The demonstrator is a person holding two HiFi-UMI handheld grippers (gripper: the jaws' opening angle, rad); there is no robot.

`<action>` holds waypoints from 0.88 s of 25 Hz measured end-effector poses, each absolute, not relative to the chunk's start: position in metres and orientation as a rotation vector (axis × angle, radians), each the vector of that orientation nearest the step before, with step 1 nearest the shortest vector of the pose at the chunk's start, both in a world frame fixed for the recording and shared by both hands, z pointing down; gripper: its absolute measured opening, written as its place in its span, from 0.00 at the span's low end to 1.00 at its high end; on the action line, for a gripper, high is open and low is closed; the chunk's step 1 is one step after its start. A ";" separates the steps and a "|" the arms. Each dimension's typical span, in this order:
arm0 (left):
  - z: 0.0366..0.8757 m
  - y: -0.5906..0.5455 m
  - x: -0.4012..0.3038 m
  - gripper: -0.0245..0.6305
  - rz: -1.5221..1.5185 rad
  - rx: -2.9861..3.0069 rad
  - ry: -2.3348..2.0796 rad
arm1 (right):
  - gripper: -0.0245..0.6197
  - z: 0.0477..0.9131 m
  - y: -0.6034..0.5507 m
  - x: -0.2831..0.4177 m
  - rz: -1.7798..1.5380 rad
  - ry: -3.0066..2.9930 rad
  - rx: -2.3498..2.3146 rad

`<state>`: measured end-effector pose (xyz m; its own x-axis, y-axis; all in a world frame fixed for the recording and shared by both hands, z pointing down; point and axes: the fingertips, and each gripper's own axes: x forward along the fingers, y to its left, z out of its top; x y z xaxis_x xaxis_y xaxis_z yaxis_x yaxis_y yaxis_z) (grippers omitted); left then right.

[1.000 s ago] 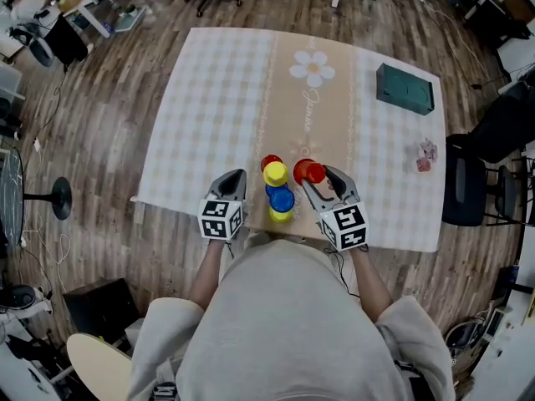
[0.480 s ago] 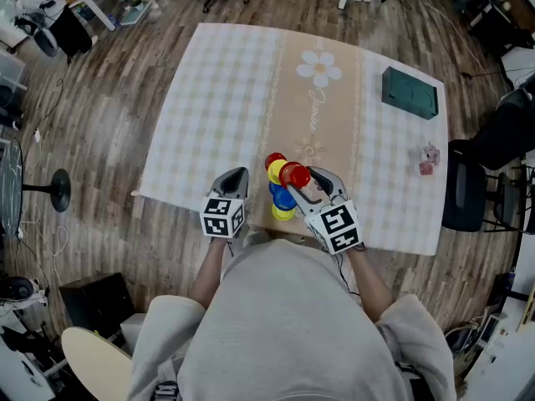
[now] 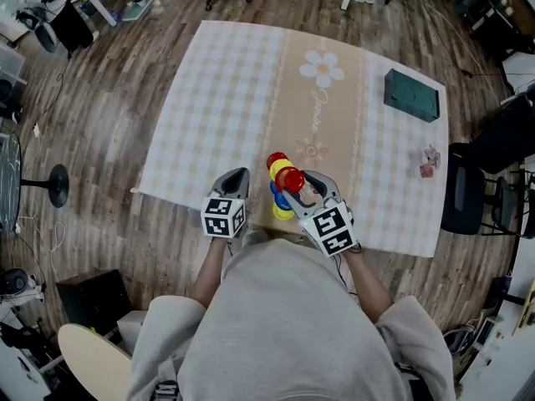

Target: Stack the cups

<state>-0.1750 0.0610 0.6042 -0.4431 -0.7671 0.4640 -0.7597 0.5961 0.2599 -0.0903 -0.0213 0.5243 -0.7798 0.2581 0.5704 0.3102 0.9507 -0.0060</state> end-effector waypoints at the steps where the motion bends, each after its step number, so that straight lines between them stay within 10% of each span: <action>1: 0.605 0.061 -0.176 0.06 -0.019 1.207 -2.281 | 0.39 0.525 -0.021 -0.092 -0.121 -2.502 -0.402; 22: 0.602 0.060 -0.178 0.06 -0.001 1.221 -2.278 | 0.50 0.512 -0.016 -0.092 -0.071 -2.604 -0.412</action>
<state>-0.1785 0.0603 0.6022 -0.4359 -0.7700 0.4660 -0.7697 0.5873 0.2503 -0.0920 -0.0160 0.5117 -0.8298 0.2767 0.4846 0.3025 0.9528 -0.0259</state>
